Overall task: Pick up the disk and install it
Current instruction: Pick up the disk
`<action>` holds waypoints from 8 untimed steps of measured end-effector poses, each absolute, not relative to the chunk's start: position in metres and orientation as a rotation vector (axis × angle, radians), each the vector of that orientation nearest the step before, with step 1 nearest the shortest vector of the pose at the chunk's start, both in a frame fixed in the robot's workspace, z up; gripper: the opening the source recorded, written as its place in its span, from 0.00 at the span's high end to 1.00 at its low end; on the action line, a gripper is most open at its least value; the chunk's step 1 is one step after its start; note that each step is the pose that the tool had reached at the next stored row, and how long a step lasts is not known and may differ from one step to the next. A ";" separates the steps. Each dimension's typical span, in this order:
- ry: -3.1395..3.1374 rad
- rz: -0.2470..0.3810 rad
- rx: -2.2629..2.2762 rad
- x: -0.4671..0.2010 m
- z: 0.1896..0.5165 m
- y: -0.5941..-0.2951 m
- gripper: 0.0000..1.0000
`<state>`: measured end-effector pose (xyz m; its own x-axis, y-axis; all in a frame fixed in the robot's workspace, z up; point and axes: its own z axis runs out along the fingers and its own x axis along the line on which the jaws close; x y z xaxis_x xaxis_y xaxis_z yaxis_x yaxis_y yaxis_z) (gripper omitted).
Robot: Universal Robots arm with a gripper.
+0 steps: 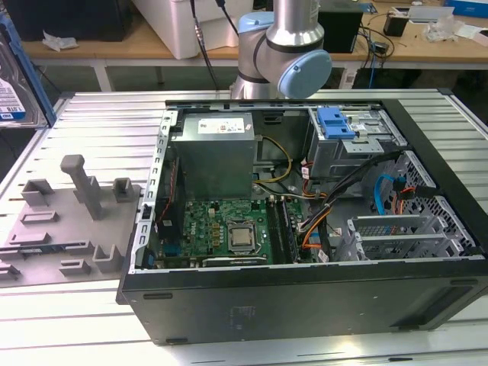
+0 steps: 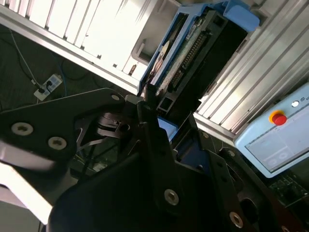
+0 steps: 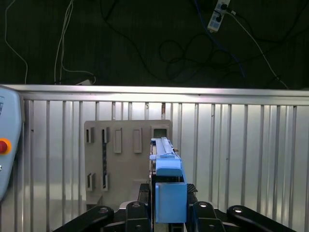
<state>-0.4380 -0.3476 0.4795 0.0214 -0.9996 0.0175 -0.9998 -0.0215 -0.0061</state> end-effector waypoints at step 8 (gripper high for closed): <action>-2.180 0.015 2.227 -0.421 0.487 -0.349 0.64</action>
<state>-0.4209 -0.3486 0.4868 0.0217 -0.9995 0.0246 -0.9997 -0.0214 0.0114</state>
